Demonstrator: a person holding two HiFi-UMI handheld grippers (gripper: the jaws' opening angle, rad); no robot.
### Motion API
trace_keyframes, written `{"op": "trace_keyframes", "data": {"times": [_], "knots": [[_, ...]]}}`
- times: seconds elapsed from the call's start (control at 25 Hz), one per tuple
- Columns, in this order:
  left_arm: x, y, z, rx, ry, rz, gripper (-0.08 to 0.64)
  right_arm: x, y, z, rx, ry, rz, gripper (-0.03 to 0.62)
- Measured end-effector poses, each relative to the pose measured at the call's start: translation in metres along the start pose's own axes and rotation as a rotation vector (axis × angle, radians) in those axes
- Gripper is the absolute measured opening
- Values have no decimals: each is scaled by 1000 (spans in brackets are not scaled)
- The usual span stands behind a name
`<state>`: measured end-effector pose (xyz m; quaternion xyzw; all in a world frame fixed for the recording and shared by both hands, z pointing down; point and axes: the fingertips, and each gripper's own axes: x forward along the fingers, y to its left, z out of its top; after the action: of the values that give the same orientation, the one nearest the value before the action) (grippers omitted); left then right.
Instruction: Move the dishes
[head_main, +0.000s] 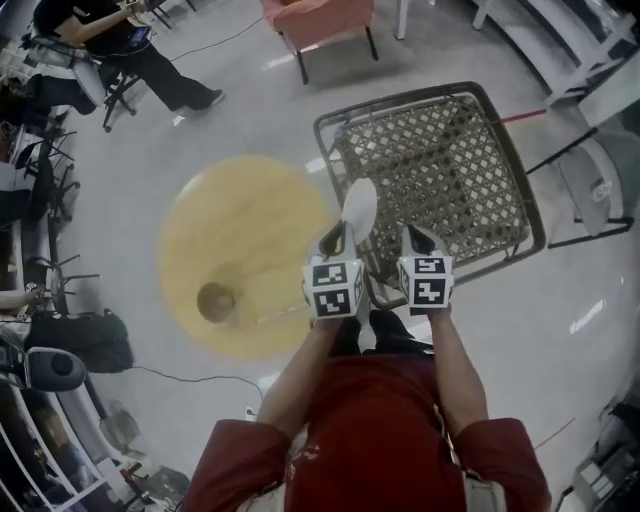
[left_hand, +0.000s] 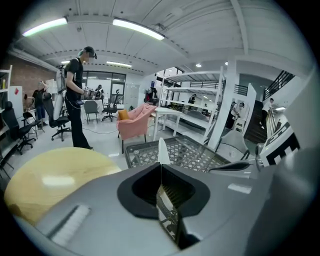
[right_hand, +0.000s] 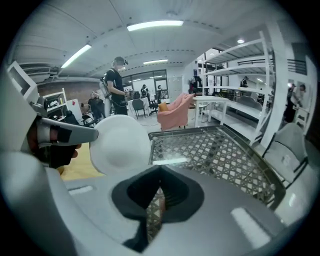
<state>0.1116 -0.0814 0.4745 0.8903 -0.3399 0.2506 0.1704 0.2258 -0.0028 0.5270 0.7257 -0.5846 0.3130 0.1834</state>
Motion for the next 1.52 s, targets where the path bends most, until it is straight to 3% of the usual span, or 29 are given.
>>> {"op": "trace_keyframes", "data": {"times": [0.32, 0.64, 1.04, 1.52], "knots": [[33, -87, -16, 81, 34, -135, 14, -36, -80, -42, 106, -4, -128, 3], [50, -143, -36, 117, 76, -228, 14, -63, -120, -77, 179, 20, -203, 3], [67, -160, -77, 95, 173, -269, 14, -72, -133, -104, 224, 54, -232, 3], [88, -155, -118, 82, 274, -258, 14, -57, -140, -132, 234, 108, -226, 3]]}}
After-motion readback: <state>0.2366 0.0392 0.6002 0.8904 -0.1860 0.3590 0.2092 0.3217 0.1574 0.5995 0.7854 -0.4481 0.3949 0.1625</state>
